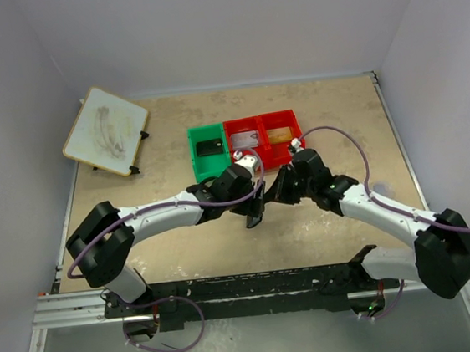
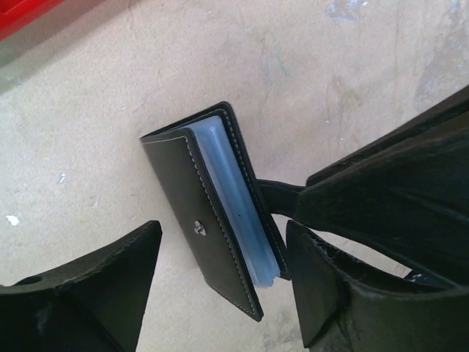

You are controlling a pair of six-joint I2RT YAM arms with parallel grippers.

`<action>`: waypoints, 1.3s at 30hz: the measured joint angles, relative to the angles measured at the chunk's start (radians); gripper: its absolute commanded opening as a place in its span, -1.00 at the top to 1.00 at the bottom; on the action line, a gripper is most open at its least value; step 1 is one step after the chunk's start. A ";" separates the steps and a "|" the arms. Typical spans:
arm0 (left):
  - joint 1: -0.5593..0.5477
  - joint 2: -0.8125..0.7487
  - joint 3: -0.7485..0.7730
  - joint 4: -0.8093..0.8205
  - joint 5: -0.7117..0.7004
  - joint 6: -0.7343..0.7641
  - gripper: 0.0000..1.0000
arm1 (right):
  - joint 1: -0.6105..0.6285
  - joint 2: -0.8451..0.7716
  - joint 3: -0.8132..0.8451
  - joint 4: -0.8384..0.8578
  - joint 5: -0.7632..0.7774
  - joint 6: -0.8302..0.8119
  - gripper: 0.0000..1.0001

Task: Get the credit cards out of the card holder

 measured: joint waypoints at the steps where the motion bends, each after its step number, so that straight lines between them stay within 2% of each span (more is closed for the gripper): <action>1: 0.000 0.000 0.001 -0.005 -0.005 0.001 -0.20 | 0.000 0.000 0.003 -0.001 -0.005 0.000 0.94; 4: 0.000 0.000 0.003 -0.024 -0.026 0.001 -0.05 | 0.000 0.004 0.016 -0.006 -0.011 -0.001 0.94; 9: 0.000 0.000 0.008 -0.042 -0.051 0.002 -0.02 | 0.000 0.035 0.033 -0.015 -0.013 -0.008 0.94; 14: 0.000 0.000 0.006 -0.045 -0.066 0.001 -0.17 | 0.000 0.046 0.035 -0.038 -0.010 -0.009 0.94; 22: 0.000 -0.009 0.006 -0.055 -0.092 0.001 -0.23 | 0.000 0.051 0.035 -0.060 -0.006 -0.016 0.94; 34: 0.000 -0.014 0.007 -0.070 -0.111 0.016 0.27 | 0.000 0.051 0.035 -0.066 0.007 -0.016 0.94; 39: 0.000 -0.013 0.018 -0.089 -0.143 0.018 0.42 | 0.000 0.051 0.035 -0.068 0.014 -0.015 0.94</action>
